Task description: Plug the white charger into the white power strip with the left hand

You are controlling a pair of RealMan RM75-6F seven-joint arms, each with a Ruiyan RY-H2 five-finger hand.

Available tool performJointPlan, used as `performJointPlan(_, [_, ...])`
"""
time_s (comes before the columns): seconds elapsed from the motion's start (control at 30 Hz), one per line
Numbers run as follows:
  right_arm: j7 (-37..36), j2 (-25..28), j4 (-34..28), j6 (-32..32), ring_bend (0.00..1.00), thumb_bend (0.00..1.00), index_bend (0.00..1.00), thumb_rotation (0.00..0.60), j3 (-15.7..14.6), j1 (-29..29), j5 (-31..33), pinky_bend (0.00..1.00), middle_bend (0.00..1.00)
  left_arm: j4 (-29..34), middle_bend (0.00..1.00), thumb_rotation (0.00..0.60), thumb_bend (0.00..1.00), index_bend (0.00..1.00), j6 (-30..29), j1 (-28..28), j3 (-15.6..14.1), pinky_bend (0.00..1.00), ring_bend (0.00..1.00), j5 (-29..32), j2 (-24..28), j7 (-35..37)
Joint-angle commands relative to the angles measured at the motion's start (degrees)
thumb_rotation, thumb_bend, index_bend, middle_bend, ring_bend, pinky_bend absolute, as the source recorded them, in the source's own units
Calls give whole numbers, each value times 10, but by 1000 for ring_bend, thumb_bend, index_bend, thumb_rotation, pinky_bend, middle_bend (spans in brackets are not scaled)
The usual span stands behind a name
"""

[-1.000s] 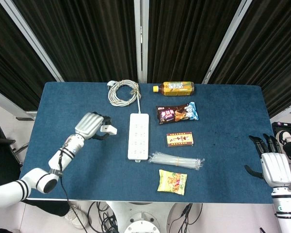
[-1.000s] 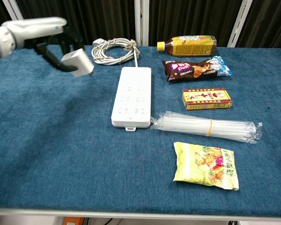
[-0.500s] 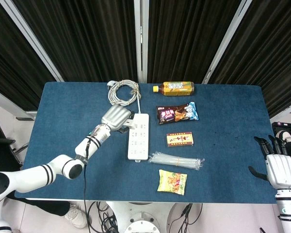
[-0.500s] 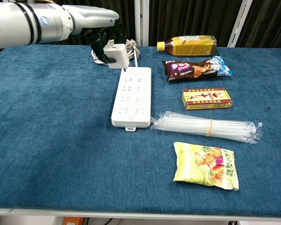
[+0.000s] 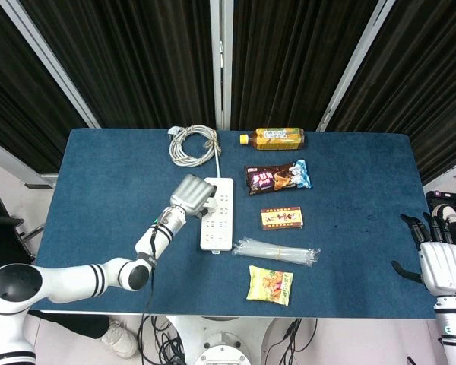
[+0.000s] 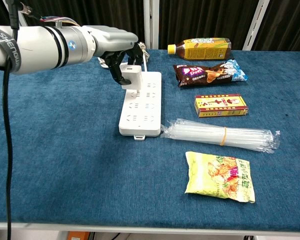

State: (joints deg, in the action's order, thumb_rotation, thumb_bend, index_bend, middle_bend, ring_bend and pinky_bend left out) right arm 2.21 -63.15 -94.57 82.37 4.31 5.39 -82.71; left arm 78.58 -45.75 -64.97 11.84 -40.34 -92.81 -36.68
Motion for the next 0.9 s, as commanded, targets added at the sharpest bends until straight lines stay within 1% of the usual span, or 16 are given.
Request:
performJointPlan(0.03, [0,0,0,0,33,88,115,600,0,0,0,13,156,6,696,600,514,656,-10,-8,-6,435,594,18,-6,-11])
performJointPlan(0.33, [-2,-1,3,-1,33,88,115,600,0,-1,2,13,156,-2,696,600,513,657,-22,-19,-10,436,594,47,-17,-25])
performJointPlan(0.5, [-1,0,2,-3,33,87,115,600,1,0,3,13,156,-4,697,600,513,657,-27,-22,-9,436,594,55,-18,-25])
performJointPlan(0.9, [0,-1,3,-6,33,87,115,600,1,1,5,13,156,-1,697,600,513,657,-30,-26,-19,436,594,70,-14,-35])
